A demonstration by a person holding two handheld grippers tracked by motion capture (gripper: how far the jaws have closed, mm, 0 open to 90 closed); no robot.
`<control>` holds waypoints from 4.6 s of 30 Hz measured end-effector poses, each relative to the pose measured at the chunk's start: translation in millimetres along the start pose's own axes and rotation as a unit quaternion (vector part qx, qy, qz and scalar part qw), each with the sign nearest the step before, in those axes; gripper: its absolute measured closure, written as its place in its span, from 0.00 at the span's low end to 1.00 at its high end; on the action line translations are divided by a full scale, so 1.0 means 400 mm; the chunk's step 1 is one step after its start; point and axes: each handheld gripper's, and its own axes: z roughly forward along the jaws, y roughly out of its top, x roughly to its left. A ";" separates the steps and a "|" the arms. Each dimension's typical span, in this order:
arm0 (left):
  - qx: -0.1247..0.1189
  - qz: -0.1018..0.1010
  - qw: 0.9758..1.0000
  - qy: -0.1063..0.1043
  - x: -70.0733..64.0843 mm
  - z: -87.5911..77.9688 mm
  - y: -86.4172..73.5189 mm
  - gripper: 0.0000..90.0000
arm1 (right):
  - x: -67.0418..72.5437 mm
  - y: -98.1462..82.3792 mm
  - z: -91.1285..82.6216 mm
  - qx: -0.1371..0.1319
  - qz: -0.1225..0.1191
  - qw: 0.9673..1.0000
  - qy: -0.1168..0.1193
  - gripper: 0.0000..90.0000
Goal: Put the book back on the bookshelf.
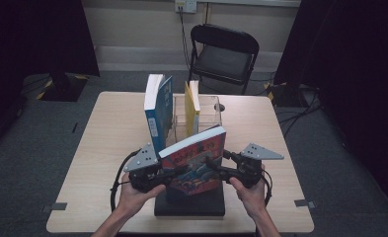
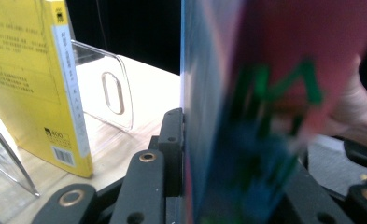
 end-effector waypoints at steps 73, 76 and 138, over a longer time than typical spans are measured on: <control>-0.007 -0.102 0.981 0.166 0.052 -0.036 -0.009 0.83 | -0.229 -0.237 -0.090 0.178 0.057 0.964 -0.190 0.25; -0.012 -0.099 0.979 0.176 0.056 -0.032 -0.005 0.83 | -0.235 -0.246 -0.087 0.188 0.065 0.960 -0.197 0.23; -0.018 -0.128 0.943 0.305 0.099 0.090 0.080 0.83 | -0.220 -0.291 -0.051 0.199 0.002 0.952 -0.233 0.15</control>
